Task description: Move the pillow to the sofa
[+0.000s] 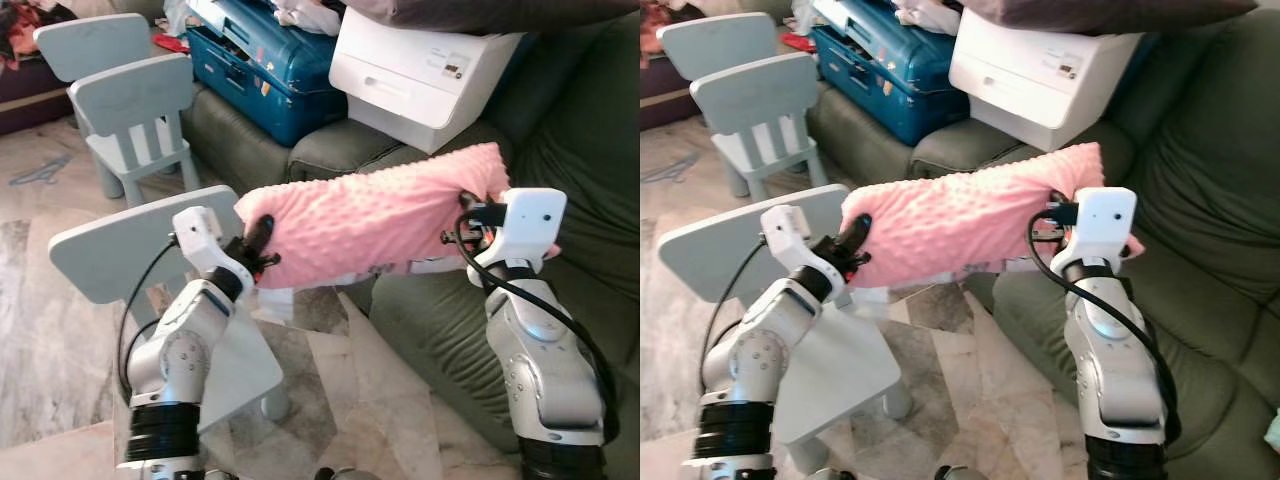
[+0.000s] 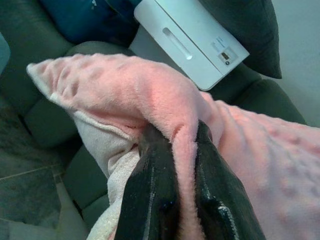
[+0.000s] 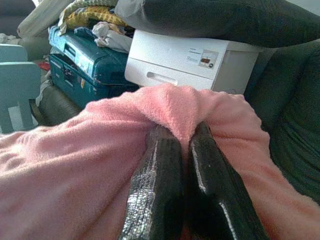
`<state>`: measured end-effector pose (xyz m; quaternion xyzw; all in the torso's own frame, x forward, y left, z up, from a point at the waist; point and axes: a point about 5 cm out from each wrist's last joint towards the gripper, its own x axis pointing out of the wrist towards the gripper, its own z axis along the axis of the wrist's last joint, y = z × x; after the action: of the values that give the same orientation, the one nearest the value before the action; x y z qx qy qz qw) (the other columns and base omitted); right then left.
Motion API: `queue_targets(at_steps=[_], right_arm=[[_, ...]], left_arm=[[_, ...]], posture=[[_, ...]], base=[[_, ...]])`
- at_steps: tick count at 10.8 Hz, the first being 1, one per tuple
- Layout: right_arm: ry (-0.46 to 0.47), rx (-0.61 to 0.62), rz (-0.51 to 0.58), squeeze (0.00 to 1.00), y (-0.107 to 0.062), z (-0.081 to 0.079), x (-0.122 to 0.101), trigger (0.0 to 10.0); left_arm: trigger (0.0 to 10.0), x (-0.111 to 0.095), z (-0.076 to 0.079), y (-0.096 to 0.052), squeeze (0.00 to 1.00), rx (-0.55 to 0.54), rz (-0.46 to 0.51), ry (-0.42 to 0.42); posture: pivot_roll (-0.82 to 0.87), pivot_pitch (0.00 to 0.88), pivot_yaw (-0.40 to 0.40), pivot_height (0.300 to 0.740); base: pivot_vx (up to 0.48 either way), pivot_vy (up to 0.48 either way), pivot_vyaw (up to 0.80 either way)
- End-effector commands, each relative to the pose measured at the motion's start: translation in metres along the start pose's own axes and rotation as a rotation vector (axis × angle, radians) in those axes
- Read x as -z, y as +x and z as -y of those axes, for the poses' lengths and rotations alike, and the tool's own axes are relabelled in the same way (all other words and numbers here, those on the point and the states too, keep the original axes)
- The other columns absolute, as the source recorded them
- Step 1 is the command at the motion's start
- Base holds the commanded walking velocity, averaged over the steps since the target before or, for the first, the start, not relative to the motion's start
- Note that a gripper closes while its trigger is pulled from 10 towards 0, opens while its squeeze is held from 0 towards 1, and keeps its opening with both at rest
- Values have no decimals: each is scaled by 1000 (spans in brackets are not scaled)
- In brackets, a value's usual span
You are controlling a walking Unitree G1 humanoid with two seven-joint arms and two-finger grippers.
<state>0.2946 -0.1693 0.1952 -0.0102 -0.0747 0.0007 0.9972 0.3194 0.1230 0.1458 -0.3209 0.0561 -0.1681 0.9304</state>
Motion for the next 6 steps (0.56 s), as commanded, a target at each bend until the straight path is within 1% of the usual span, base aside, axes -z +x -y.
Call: queue_targets(at_steps=[1, 4, 5, 6], right_arm=[[-4, 4, 23, 0, -1, 2, -5, 10000], [-9, 6, 21, 0, -1, 3, -5, 10000], [-11, 6, 21, 0, -1, 3, -5, 10000], [-11, 5, 22, 0, -1, 3, -6, 10000]], left_arm=[[10000, -2, 5, 0, 0, 34, 11, 5], [10000, 0, 6, 1, 0, 38, 7, -5], [10000, 1, 6, 1, 0, 44, 5, -5], [10000, 1, 6, 1, 0, 49, 6, -8]], posture=[[-159, 108, -99, 740], [-167, 106, -102, 740], [-167, 104, -103, 740], [-167, 103, -103, 740]], base=[[0, 0, 0], [0, 0, -800], [0, 0, 0], [0, -289, 0]])
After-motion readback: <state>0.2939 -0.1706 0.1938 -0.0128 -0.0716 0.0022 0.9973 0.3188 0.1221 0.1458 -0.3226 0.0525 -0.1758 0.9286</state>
